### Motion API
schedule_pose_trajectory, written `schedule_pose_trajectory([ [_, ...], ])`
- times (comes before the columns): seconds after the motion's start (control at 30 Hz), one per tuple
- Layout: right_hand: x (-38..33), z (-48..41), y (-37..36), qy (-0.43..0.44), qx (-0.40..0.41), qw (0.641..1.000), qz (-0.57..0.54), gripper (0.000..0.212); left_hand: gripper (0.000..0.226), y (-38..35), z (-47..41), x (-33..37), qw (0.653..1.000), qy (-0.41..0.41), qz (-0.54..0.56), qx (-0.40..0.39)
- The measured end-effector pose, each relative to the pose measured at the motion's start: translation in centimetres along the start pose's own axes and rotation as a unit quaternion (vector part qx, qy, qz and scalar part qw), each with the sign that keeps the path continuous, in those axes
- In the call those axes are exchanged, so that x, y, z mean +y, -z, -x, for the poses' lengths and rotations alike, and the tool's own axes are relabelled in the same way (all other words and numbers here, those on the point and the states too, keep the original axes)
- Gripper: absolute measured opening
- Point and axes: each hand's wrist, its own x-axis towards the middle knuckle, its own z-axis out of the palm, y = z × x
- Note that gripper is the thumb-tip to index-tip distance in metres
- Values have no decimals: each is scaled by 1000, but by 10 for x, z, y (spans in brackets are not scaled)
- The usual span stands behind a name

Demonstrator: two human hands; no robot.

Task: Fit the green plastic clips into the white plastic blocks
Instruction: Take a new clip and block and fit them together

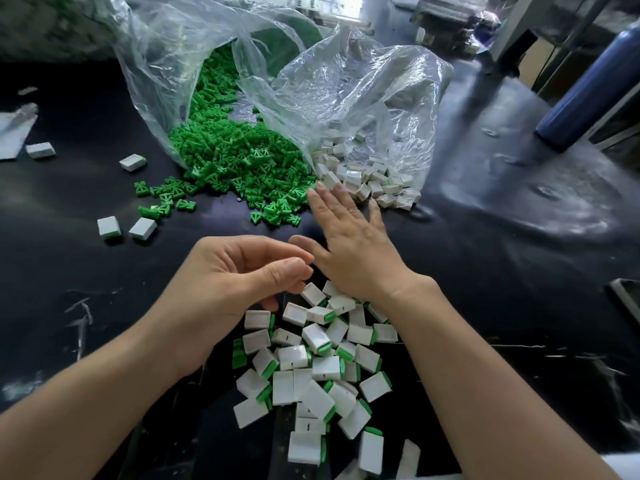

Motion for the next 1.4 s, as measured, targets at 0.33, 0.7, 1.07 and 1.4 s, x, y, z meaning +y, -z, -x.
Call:
schedule_pose_trajectory([
  [0.33,4,8,13,-34,135,987,-75,48,30,3,-2,-3,1000,0,5,11],
  [0.7,3,12,12,-34,95,991,-90,34,28,2,-2,-2,999,18,4,26],
  [1.07,-14,25,22,46,162,966,-194,27,16,4,-9,-9,994,48,9,101],
  [1.4,-35,42,22,153,149,953,-213,36,24,7,-10,-10,993,57,69,81],
])
